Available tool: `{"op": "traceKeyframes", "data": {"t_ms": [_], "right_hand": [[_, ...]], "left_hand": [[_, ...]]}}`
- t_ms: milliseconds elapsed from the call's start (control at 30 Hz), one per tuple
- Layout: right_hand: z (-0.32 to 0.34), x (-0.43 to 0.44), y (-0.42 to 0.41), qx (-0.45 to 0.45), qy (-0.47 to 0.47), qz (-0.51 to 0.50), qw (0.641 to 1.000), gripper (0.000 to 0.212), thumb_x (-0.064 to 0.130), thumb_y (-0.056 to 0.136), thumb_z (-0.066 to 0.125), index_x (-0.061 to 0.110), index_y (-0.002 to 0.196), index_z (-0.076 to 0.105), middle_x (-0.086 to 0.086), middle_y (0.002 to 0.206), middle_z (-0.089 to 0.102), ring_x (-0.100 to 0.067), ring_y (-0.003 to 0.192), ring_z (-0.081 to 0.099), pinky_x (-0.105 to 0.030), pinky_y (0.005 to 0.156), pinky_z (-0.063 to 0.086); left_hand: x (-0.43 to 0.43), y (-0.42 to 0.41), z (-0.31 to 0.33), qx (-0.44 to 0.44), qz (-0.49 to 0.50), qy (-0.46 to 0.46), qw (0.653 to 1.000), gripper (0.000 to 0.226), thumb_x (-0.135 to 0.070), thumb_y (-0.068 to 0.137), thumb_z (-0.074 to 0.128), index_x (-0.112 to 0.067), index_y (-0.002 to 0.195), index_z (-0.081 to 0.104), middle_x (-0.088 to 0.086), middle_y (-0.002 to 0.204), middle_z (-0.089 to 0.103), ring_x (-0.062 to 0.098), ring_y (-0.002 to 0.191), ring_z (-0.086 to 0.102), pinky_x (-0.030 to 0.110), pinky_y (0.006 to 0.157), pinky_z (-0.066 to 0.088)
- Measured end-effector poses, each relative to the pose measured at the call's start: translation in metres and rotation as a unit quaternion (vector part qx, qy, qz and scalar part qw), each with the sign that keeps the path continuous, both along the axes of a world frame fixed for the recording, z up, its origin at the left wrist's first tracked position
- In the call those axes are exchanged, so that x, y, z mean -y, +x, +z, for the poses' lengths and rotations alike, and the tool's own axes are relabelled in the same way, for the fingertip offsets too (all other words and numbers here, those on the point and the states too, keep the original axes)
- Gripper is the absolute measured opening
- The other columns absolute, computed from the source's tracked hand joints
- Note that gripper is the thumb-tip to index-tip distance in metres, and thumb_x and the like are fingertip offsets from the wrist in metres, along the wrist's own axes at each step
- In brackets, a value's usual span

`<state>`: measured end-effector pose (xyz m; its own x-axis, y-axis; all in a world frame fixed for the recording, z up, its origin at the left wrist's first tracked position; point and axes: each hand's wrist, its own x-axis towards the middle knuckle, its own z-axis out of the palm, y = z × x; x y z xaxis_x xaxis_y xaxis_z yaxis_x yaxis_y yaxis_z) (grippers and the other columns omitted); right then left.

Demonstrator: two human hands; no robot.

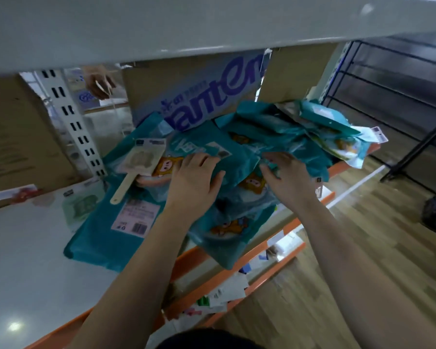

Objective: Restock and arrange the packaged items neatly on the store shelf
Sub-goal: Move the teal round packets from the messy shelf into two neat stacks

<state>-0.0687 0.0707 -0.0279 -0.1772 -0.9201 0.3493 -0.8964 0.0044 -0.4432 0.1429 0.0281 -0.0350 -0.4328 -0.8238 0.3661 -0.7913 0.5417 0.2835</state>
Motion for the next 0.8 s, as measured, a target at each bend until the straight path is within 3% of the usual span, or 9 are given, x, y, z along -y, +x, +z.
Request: {"op": "traceKeyframes", "data": {"t_ms": [67,400,500,600,700,800], "right_hand": [[0.001,0.018,-0.015,0.006,0.002,-0.02,1.0,0.034,0.028,0.098,0.054,0.011,0.125,0.063,-0.011,0.126,0.062,-0.027,0.113,0.057,-0.025,0.086,0.04],[-0.004,0.114,-0.094,-0.039,0.016,-0.021,0.999,0.038,0.026,0.091,0.063,0.004,0.122,0.063,-0.019,0.125,0.06,-0.037,0.109,0.058,-0.037,0.083,0.048],[-0.009,0.146,-0.112,-0.051,0.059,-0.013,0.997,0.048,0.039,0.092,0.059,0.004,0.126,0.059,-0.019,0.128,0.057,-0.037,0.111,0.056,-0.038,0.082,0.048],[-0.013,0.174,-0.12,-0.075,0.106,-0.024,0.991,0.064,0.061,0.093,0.044,0.003,0.114,0.061,-0.02,0.114,0.062,-0.036,0.103,0.058,-0.035,0.072,0.043],[-0.017,0.194,-0.128,-0.147,0.13,-0.018,0.98,0.063,0.063,0.092,0.043,0.006,0.111,0.061,-0.018,0.114,0.062,-0.036,0.109,0.053,-0.038,0.077,0.043],[-0.018,0.205,-0.134,-0.179,0.126,-0.014,0.976,0.056,0.059,0.09,0.051,0.008,0.11,0.062,-0.015,0.111,0.062,-0.035,0.11,0.052,-0.035,0.068,0.038]], "left_hand": [[0.011,-0.01,0.002,0.007,0.008,0.004,1.0,0.038,-0.036,0.099,0.046,-0.014,0.128,0.057,0.009,0.127,0.057,0.032,0.119,0.05,0.045,0.099,0.036],[0.031,-0.046,0.001,0.022,0.061,0.009,0.998,0.035,-0.033,0.098,0.048,-0.014,0.125,0.06,0.009,0.125,0.06,0.032,0.113,0.055,0.045,0.099,0.038],[0.032,-0.058,0.0,0.018,0.103,0.016,0.994,0.035,-0.034,0.098,0.047,-0.015,0.125,0.06,0.008,0.126,0.059,0.03,0.115,0.053,0.043,0.099,0.035],[0.03,-0.076,0.0,0.002,0.151,0.023,0.988,0.034,-0.034,0.098,0.048,-0.015,0.124,0.06,0.007,0.125,0.058,0.03,0.114,0.052,0.043,0.099,0.034],[0.024,-0.096,0.0,-0.003,0.183,0.033,0.983,0.034,-0.035,0.098,0.046,-0.016,0.123,0.06,0.005,0.127,0.057,0.029,0.116,0.051,0.044,0.099,0.032],[0.018,-0.111,0.0,-0.007,0.218,0.027,0.976,0.035,-0.035,0.098,0.047,-0.015,0.123,0.06,0.006,0.127,0.057,0.03,0.115,0.052,0.045,0.098,0.033]]}}
